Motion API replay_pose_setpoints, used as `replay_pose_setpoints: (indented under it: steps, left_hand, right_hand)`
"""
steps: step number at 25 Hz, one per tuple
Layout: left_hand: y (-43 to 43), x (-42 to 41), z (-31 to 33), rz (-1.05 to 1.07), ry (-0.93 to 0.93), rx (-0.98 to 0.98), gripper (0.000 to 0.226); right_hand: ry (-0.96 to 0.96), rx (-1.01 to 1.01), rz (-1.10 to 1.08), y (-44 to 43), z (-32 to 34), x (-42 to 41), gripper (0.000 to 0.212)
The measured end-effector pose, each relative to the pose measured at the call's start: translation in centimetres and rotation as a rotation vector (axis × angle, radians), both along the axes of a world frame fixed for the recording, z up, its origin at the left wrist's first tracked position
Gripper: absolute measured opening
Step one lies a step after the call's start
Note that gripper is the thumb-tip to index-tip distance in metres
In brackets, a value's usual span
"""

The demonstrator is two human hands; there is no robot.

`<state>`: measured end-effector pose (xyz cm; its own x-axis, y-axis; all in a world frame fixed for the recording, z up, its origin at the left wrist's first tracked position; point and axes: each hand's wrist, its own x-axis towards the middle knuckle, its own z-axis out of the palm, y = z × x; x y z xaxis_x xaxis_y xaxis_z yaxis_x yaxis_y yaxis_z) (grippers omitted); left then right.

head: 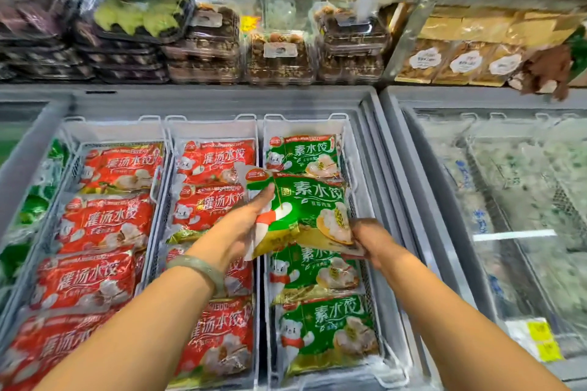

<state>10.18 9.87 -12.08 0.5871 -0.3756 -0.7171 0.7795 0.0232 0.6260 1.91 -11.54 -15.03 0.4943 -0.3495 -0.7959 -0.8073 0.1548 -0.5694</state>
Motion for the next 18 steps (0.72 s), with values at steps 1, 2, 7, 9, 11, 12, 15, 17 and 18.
replay_pose_setpoints:
  steps: [1, 2, 7, 9, 11, 12, 15, 17, 18]
  left_hand:
    - [-0.3, 0.6, -0.4, -0.004, 0.001, 0.011, 0.07]
    - [-0.7, 1.2, -0.6, -0.013, 0.018, 0.009, 0.065]
    - [-1.0, 3.0, -3.0, -0.154, 0.013, 0.079, 0.043]
    - [-1.0, 3.5, -4.6, -0.251, -0.065, 0.197, 0.081]
    - [-1.6, 4.5, -6.3, -0.289, -0.108, 0.266, 0.094]
    - [-2.2, 4.9, -6.7, -0.306, -0.127, 0.289, 0.084]
    - [-4.7, 6.9, -8.6, -0.264, -0.152, 0.409, 0.058]
    - [-6.4, 8.2, -10.1, -0.157, -0.103, 0.457, 0.059]
    - [-7.3, 8.9, -10.8, -0.124, -0.091, 0.472, 0.065]
  right_hand:
    - [0.003, 0.01, -0.025, -0.2, -0.3, 0.6, 0.016]
    - [0.01, -0.002, -0.034, -0.6, -0.6, 1.2, 0.017]
    - [-0.082, 0.068, -0.102, -3.0, -2.3, 2.8, 0.021]
    - [-0.113, 0.104, -0.114, -4.3, -2.6, 3.6, 0.023]
    - [-0.099, 0.062, -0.131, -5.6, -3.4, 5.2, 0.026]
    - [-0.059, -0.02, -0.096, -6.1, -3.5, 6.3, 0.026]
    - [0.098, -0.312, 0.01, -7.5, -5.6, 9.5, 0.03]
    - [0.133, -0.405, 0.076, -8.0, -6.6, 10.8, 0.035]
    - [0.152, -0.486, 0.199, -8.2, -7.4, 11.8, 0.036]
